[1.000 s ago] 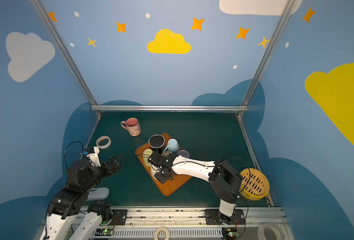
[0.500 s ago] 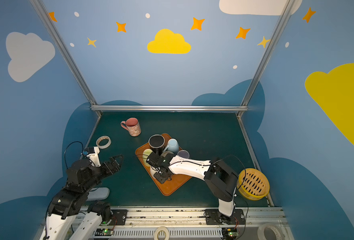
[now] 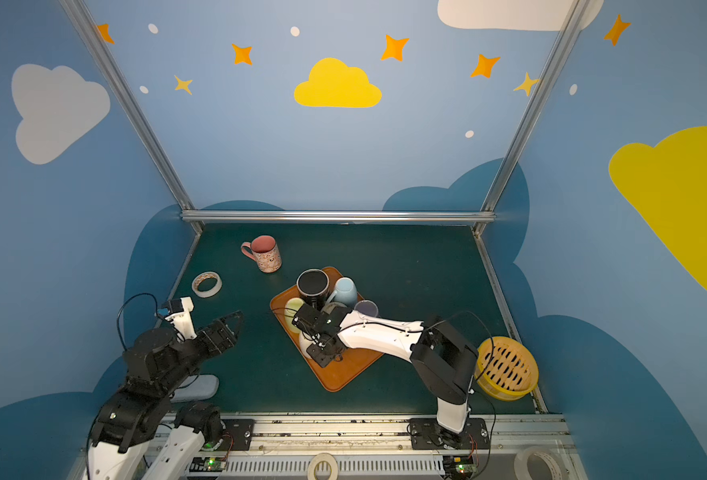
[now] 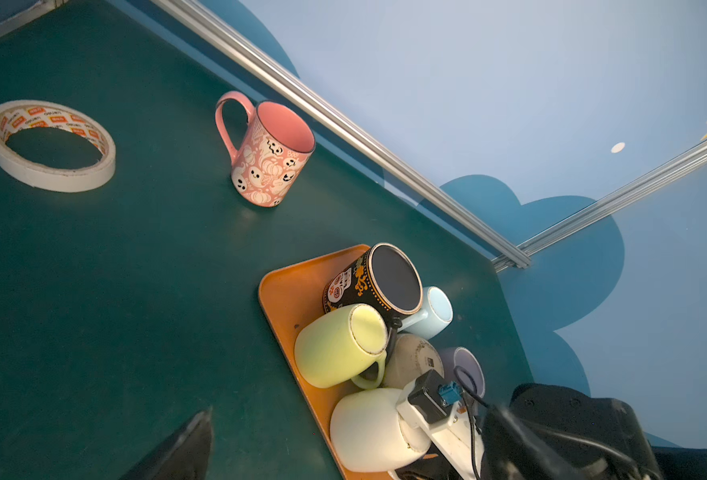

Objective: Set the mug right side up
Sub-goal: 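Lift the white mug with the right gripper while the left gripper rises toward it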

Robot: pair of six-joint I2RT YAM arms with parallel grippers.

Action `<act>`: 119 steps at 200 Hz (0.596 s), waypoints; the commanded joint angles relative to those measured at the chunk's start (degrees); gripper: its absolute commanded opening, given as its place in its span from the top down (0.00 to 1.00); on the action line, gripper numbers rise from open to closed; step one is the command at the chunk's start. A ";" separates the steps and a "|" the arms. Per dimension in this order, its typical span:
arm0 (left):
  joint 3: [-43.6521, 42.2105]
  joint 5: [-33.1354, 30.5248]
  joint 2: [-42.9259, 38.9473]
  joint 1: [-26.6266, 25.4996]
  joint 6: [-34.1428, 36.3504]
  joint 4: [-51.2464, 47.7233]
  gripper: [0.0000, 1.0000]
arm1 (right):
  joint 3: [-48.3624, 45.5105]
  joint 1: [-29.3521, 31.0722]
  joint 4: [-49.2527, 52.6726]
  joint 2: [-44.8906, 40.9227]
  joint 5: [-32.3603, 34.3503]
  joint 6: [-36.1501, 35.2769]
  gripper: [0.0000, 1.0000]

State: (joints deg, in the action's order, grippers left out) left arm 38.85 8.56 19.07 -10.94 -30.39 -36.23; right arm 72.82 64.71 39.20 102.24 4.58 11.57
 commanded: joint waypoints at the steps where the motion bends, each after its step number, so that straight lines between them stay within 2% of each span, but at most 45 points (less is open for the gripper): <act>1: -1.00 0.83 -0.77 -0.13 -0.54 1.68 0.00 | -0.58 0.37 -1.72 -6.97 -1.56 0.37 1.00; 34: -2.80 3.14 -1.27 -0.11 -2.97 5.67 0.00 | -2.46 -0.34 -3.93 -12.75 -4.35 1.29 1.00; 56: -3.84 8.27 -0.89 -0.09 -4.50 9.20 0.00 | -4.27 -1.58 -6.38 -16.96 -7.30 2.25 1.00; 92: -5.51 15.88 0.06 -0.04 -7.97 17.67 0.01 | -6.85 -6.01 -11.14 -24.78 -14.49 3.33 1.00; 119: -7.12 18.96 0.68 -0.10 -10.95 22.92 0.03 | -7.25 -10.10 -14.01 -29.47 -20.59 2.78 1.00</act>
State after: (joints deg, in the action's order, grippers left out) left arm 32.97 22.17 19.25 -10.94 -38.02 -21.32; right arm 65.23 57.43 32.60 77.45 -8.84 14.33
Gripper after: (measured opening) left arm 0.977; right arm 0.111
